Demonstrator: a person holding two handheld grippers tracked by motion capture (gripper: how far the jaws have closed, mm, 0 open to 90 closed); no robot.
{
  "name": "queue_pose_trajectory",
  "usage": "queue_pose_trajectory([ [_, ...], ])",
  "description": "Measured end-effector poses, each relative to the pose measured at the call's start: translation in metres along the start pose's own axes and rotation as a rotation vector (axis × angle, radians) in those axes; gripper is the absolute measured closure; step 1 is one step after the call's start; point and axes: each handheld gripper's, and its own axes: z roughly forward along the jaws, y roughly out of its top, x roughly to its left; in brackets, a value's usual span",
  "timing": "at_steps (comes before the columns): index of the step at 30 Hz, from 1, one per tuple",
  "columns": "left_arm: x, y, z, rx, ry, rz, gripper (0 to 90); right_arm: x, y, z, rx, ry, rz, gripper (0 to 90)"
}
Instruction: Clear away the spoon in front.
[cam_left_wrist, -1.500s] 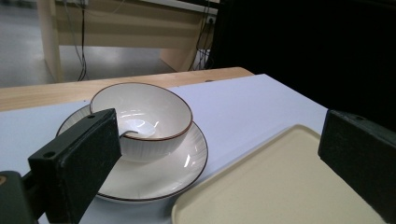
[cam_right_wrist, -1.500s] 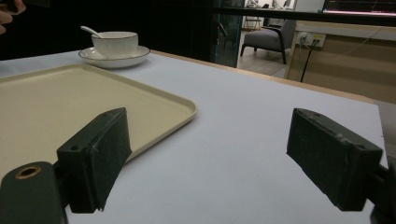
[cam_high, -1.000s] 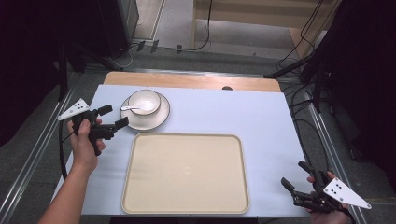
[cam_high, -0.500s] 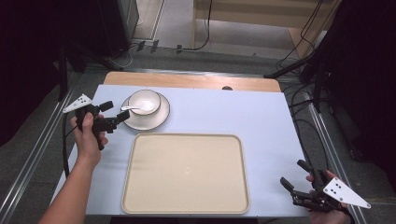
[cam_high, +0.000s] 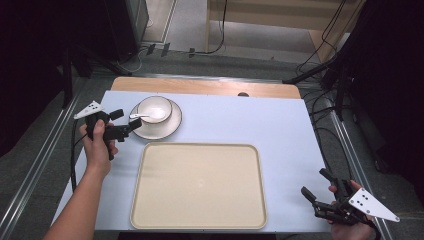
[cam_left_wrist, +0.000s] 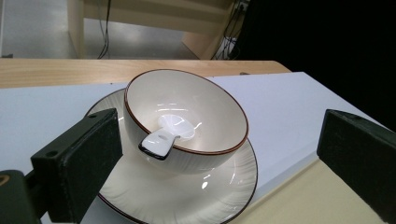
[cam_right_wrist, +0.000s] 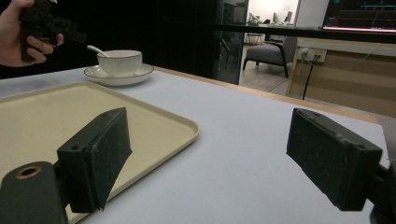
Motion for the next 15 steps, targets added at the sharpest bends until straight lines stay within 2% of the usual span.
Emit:
queue_pose_trajectory([
  [4, 0.001, 0.001, 0.003, 0.025, -0.002, -0.006, 1.1, 0.000, -0.001, 0.001, 0.002, -0.001, -0.007, 13.8],
  [6, 0.000, 0.002, 0.005, 0.037, 0.014, -0.001, 1.9, 0.000, -0.001, 0.001, 0.003, -0.001, -0.005, 13.8],
  [7, 0.001, 0.003, 0.007, 0.054, 0.040, -0.001, 2.3, 0.000, -0.001, 0.001, 0.002, -0.002, -0.003, 13.8],
  [9, 0.001, 0.005, 0.010, 0.067, 0.055, -0.029, 2.4, 0.000, -0.001, 0.001, 0.003, -0.002, -0.003, 13.8],
  [13, 0.002, 0.005, 0.015, 0.091, 0.079, -0.049, 5.2, 0.000, -0.002, 0.001, 0.006, -0.001, -0.004, 13.8],
  [15, 0.002, 0.005, 0.020, 0.121, 0.097, -0.060, 6.1, 0.000, -0.002, 0.001, 0.008, -0.001, -0.002, 13.8],
])
